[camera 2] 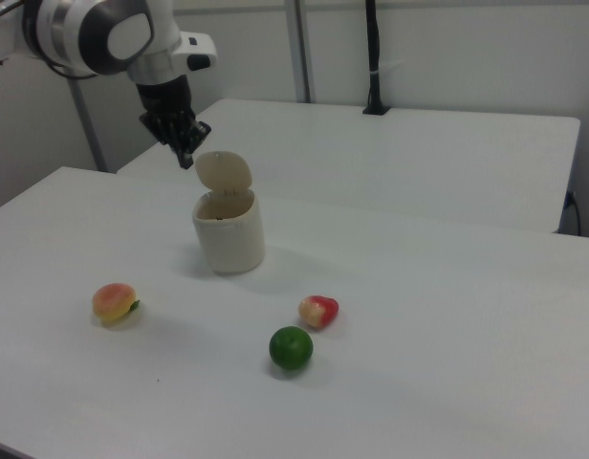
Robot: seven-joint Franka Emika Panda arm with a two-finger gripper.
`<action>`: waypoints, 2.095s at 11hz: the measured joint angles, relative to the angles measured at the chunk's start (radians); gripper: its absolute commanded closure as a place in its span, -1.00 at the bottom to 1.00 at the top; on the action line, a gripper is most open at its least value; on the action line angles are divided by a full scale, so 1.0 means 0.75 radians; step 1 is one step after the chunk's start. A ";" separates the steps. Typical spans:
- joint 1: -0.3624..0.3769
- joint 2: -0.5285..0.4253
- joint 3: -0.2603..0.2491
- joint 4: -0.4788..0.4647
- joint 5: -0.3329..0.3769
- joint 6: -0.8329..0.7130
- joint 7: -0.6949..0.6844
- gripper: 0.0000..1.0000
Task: Close garbage bin
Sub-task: 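Lower the gripper toward the raised lid of the white bin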
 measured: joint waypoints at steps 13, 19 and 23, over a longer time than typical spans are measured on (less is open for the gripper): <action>0.138 0.336 0.010 0.106 -0.013 0.866 0.109 1.00; 0.153 0.423 0.010 0.106 -0.082 0.977 0.110 1.00; 0.143 0.431 0.010 0.093 -0.086 0.978 0.110 1.00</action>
